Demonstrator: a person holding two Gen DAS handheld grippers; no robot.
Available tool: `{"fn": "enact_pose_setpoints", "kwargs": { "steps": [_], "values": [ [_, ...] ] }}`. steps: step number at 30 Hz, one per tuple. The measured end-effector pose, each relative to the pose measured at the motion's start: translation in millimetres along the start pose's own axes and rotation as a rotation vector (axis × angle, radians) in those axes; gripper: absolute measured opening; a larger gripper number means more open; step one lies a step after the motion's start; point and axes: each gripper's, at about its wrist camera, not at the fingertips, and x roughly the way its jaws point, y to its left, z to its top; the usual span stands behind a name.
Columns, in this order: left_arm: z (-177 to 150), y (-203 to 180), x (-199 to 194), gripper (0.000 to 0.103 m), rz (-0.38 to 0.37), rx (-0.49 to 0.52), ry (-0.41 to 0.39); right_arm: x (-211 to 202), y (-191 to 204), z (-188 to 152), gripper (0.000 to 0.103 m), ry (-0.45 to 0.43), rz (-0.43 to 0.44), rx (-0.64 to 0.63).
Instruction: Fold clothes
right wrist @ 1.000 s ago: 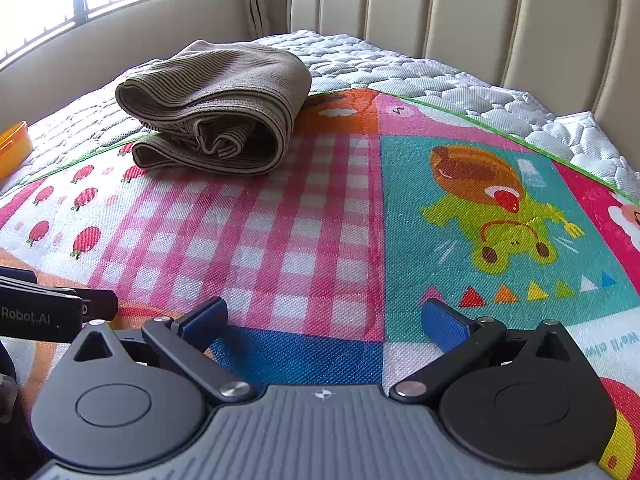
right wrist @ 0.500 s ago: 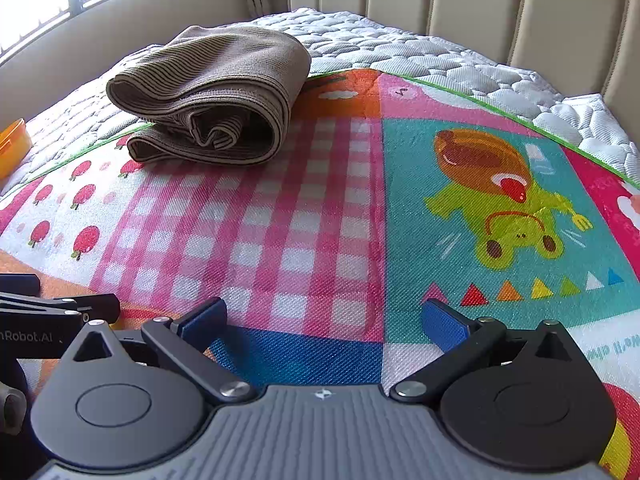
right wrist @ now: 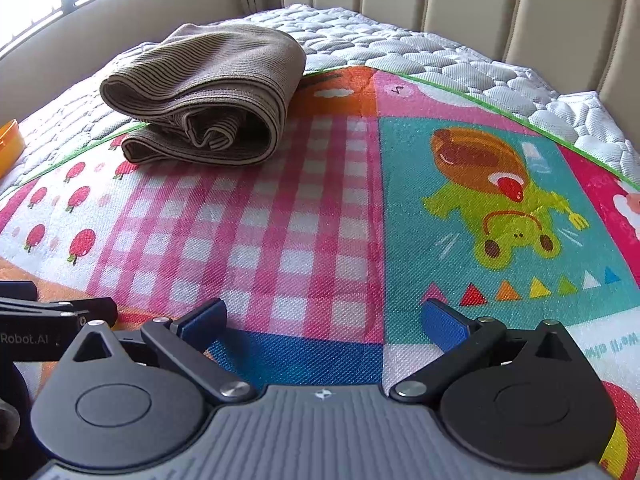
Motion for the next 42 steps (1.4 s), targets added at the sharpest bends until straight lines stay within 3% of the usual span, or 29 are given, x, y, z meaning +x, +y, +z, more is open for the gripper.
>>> {"fn": "enact_pose_setpoints", "kwargs": {
  "steps": [42],
  "values": [
    [-1.5, -1.8, -0.8, 0.103, 0.014, 0.014, -0.011, -1.5, -1.1, -5.7, 0.103, -0.028, 0.015, -0.027]
  ]
}}
